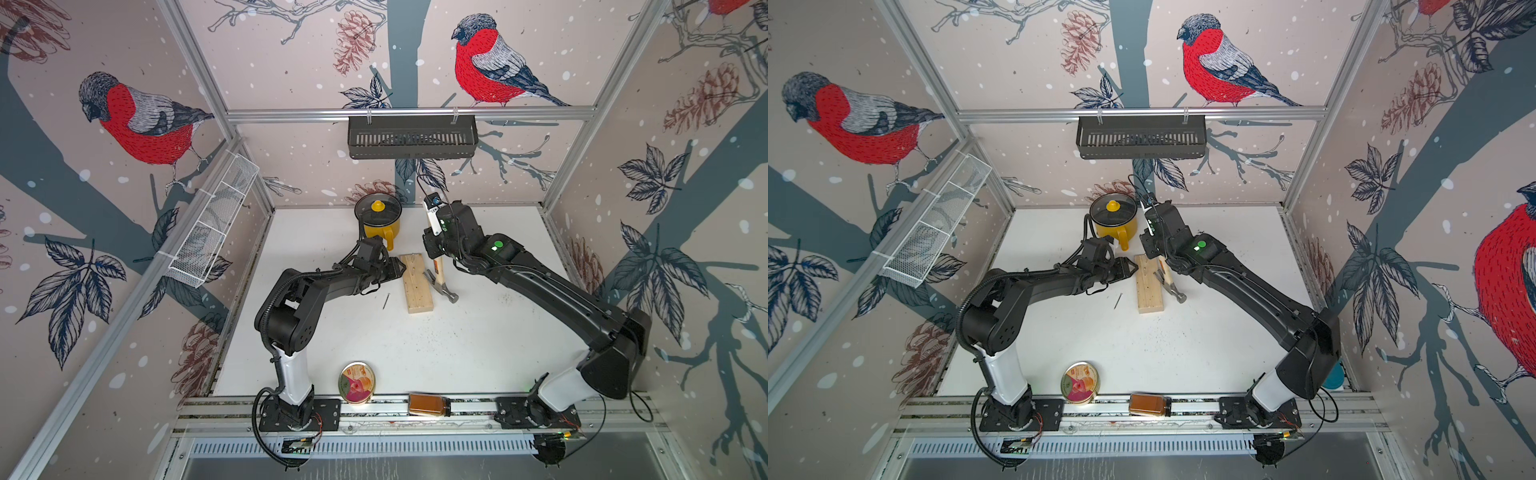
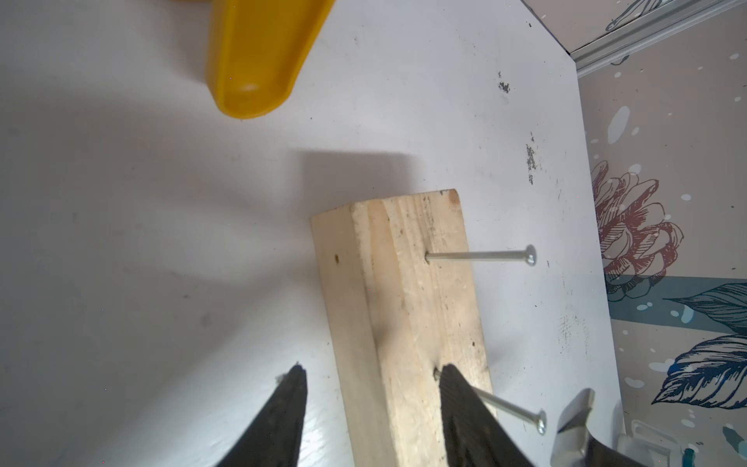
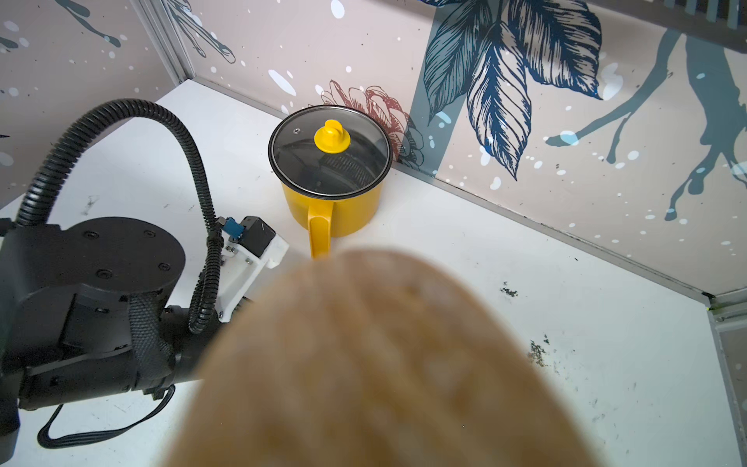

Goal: Use a claw hammer to pull out a nail
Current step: Remove the nail from the mounting plate.

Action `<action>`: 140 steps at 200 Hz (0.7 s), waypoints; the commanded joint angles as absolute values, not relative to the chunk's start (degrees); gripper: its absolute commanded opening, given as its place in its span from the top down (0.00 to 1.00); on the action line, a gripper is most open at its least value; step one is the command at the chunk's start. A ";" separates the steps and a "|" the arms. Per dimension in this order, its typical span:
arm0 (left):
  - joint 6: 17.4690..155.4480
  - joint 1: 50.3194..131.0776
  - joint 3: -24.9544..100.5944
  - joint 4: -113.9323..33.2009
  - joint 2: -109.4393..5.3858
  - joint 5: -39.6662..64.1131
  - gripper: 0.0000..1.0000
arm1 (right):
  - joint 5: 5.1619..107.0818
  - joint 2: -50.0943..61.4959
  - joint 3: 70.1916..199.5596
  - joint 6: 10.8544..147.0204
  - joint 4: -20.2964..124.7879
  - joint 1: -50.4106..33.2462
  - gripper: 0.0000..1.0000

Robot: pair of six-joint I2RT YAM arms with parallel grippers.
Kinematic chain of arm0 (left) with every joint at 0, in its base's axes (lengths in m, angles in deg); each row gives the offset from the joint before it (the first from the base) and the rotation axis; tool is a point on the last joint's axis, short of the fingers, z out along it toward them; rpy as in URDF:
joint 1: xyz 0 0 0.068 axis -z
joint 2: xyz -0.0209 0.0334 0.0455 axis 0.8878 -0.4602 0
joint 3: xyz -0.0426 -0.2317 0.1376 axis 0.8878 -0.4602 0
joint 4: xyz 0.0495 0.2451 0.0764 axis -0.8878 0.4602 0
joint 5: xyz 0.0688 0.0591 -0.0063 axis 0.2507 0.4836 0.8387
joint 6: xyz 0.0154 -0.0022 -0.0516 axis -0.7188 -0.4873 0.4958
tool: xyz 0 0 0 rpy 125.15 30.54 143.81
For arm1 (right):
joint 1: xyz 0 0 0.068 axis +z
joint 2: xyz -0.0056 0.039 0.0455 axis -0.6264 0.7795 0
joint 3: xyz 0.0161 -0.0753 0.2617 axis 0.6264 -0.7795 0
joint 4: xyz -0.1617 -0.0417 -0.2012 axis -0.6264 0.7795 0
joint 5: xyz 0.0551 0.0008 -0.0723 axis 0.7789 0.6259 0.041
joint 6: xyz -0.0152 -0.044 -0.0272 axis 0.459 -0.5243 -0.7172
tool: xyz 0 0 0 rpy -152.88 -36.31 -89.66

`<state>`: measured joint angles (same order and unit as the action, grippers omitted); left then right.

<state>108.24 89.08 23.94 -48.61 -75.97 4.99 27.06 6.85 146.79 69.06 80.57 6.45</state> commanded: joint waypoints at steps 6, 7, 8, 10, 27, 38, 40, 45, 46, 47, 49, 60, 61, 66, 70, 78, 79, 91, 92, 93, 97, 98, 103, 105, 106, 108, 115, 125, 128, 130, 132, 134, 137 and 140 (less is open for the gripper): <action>108.90 88.92 24.82 -50.95 -76.91 3.80 0.46 | 26.25 7.77 148.59 68.58 77.72 6.96 1.00; 108.89 88.94 24.83 -50.90 -76.94 3.76 0.46 | 26.31 7.83 148.62 68.54 77.72 6.98 1.00; 108.93 88.96 24.92 -50.84 -77.00 3.73 0.46 | 26.30 7.86 148.68 68.61 77.72 7.00 1.00; 108.91 88.96 24.99 -50.83 -77.08 3.72 0.46 | 26.33 7.92 148.72 68.63 77.72 7.05 1.00; 108.81 88.96 25.27 -50.72 -77.64 3.73 0.47 | 26.63 8.74 149.47 68.75 77.71 7.40 1.00; 108.80 88.96 25.36 -50.79 -77.89 3.63 0.48 | 26.72 9.36 149.94 68.67 77.72 7.60 1.00; 108.84 88.96 25.41 -50.82 -77.92 3.62 0.48 | 26.72 9.38 150.00 68.67 77.70 7.66 1.00; 108.86 88.91 25.41 -50.78 -78.06 3.67 0.48 | 26.76 9.62 150.20 68.67 77.71 7.74 1.00; 108.87 88.94 25.47 -50.78 -78.09 3.69 0.49 | 26.79 9.72 150.22 68.67 77.72 7.72 1.00; 108.87 88.91 25.50 -50.82 -78.10 3.66 0.49 | 26.80 9.77 150.27 68.67 77.72 7.72 1.00; 108.81 88.95 25.51 -50.85 -78.17 3.67 0.49 | 26.81 9.85 150.31 68.67 77.72 7.73 1.00; 108.71 88.97 25.86 -50.75 -78.51 3.46 0.50 | 26.90 10.29 150.54 68.63 77.67 7.87 1.00; 108.71 88.92 25.87 -50.76 -78.57 3.41 0.50 | 26.90 10.32 150.56 68.61 77.65 7.83 1.00; 108.64 88.97 25.98 -50.69 -78.71 3.38 0.51 | 26.97 10.55 150.58 68.58 77.67 7.86 1.00; 108.62 88.97 26.13 -50.51 -78.87 3.29 0.52 | 26.98 10.65 150.58 68.58 77.71 7.87 1.00; 108.60 88.95 26.40 -50.39 -79.19 3.13 0.54 | 27.15 10.91 150.58 68.58 77.67 7.97 1.00; 108.56 88.96 26.45 -50.36 -79.22 3.11 0.54 | 27.15 10.94 150.58 68.54 77.69 7.97 1.00; 108.56 88.97 26.63 -50.49 -79.55 2.94 0.56 | 27.25 11.28 150.63 68.50 77.70 7.97 1.00; 108.59 88.92 26.61 -50.50 -79.58 2.93 0.56 | 27.25 11.30 150.69 68.50 77.71 7.97 1.00; 108.56 88.94 26.60 -50.50 -79.59 2.93 0.57 | 27.25 11.31 150.73 68.50 77.71 7.93 1.00; 108.55 88.97 26.59 -50.50 -79.73 2.89 0.58 | 27.31 11.38 150.76 68.50 77.71 7.97 1.00; 108.54 88.97 26.59 -50.55 -79.75 2.86 0.58 | 27.32 11.35 150.76 68.50 77.72 7.97 1.00; 108.55 88.96 26.60 -50.59 -79.86 2.83 0.60 | 27.46 11.41 150.76 68.50 77.65 7.97 1.00; 108.58 88.92 26.62 -50.59 -79.91 2.79 0.61 | 27.50 11.41 150.69 68.50 77.59 7.97 1.00; 108.64 88.94 26.65 -50.59 -79.93 2.77 0.61 | 27.51 11.40 150.73 68.50 77.61 7.97 1.00; 108.66 88.96 26.60 -50.66 -79.95 2.75 0.62 | 27.55 11.45 150.71 68.50 77.58 7.97 1.00; 108.67 88.96 26.50 -50.67 -80.12 2.68 0.63 | 27.68 11.56 150.82 68.56 77.54 7.93 1.00; 108.75 88.97 26.37 -50.79 -80.37 2.60 0.65 | 27.75 11.86 151.01 68.49 77.53 7.97 1.00; 108.77 88.97 26.38 -50.85 -80.39 2.59 0.65 | 27.80 11.92 151.09 68.49 77.54 7.97 1.00; 108.79 88.97 26.34 -50.88 -80.44 2.57 0.65 | 27.89 11.93 151.06 68.50 77.54 8.00 1.00; 108.79 88.97 26.31 -50.93 -80.47 2.50 0.66 | 27.94 12.00 151.08 68.50 77.50 7.98 1.00; 108.79 88.97 26.21 -50.99 -80.48 2.49 0.66 | 27.99 12.06 151.12 68.50 77.49 7.97 1.00; 108.86 88.92 26.13 -51.03 -80.48 2.48 0.66 | 28.03 12.10 151.19 68.54 77.45 8.02 1.00; 108.91 88.95 26.13 -51.10 -80.48 2.48 0.66 | 28.07 12.18 151.26 68.46 77.41 7.99 1.00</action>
